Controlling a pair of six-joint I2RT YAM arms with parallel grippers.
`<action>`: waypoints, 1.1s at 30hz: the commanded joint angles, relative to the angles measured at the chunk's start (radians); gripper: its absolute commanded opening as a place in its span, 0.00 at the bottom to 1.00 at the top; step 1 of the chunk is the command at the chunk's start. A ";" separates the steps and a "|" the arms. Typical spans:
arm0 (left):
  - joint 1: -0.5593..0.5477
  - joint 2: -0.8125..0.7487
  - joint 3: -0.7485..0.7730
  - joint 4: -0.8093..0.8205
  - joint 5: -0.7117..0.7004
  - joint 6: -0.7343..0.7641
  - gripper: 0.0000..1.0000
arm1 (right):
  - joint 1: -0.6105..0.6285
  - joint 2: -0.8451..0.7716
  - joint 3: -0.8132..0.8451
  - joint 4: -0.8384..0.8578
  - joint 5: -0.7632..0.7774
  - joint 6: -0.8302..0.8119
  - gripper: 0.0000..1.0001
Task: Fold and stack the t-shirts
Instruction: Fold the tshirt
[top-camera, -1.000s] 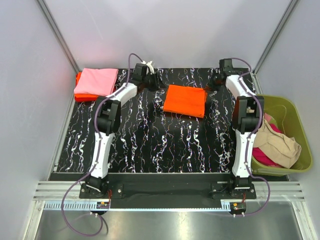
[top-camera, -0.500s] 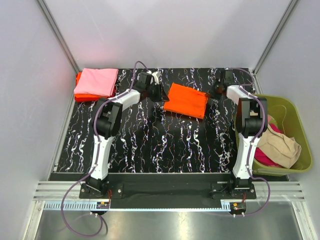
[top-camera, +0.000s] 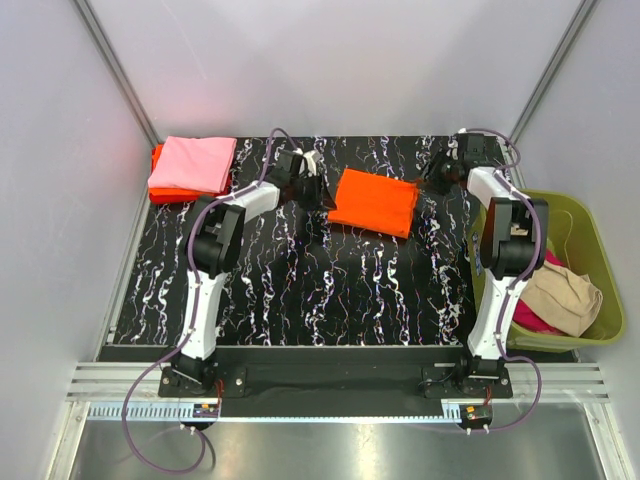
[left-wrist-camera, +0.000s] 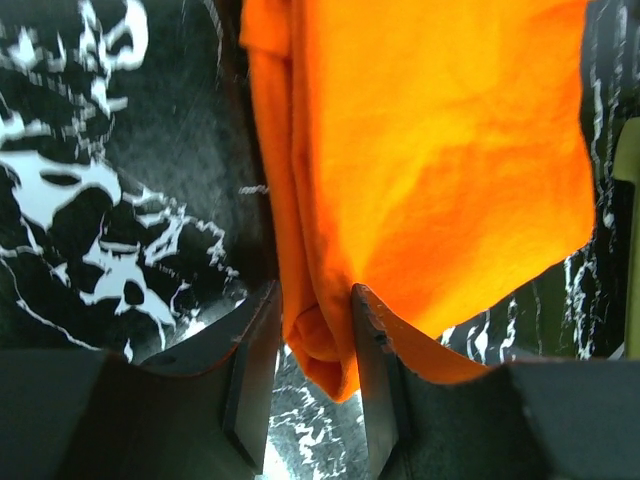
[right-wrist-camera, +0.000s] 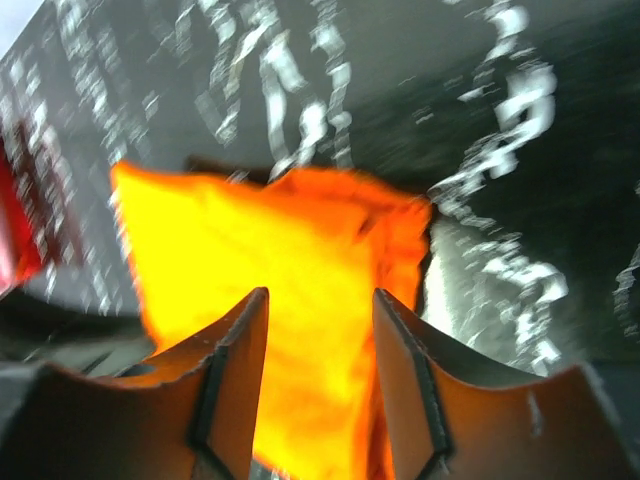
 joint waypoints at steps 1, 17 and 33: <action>0.003 -0.058 -0.035 0.017 0.043 0.021 0.40 | 0.008 -0.090 0.000 -0.078 -0.159 -0.085 0.53; 0.002 -0.087 -0.131 0.083 0.126 -0.026 0.12 | 0.038 -0.193 -0.245 -0.150 -0.167 -0.145 0.51; 0.000 -0.461 -0.539 -0.049 -0.051 -0.111 0.09 | 0.202 -0.434 -0.576 -0.088 -0.106 -0.123 0.06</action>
